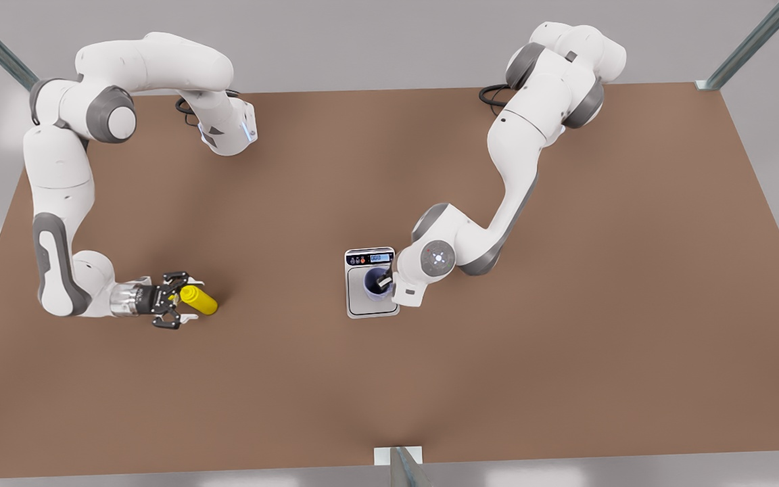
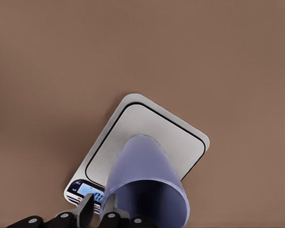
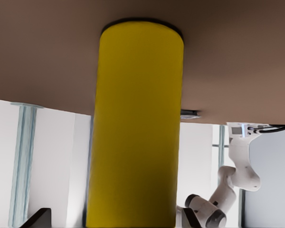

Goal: Move cup to the weight, pick up sauce bottle, pour sauce

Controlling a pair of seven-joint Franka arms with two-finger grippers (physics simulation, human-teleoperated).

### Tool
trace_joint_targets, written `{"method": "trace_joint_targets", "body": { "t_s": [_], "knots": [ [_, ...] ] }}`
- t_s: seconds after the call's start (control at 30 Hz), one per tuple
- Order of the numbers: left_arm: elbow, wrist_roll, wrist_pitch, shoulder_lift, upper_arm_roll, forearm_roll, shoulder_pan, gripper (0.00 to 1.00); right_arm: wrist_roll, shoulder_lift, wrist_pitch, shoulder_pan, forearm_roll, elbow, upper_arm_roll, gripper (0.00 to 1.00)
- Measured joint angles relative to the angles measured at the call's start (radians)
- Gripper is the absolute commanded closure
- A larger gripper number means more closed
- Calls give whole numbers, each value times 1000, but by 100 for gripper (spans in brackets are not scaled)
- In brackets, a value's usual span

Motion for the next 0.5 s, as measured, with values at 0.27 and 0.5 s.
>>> {"method": "trace_joint_targets", "body": {
  "t_s": [0.27,0.5],
  "knots": [
    [9,-37,-21,-25,-9,-13,0,11,0,-5,17,3,-47,25,3,79],
    [8,810,-573,-354,288,-1,249,0,77,-111,72,91,-41,46,-6,79]
  ]
}}
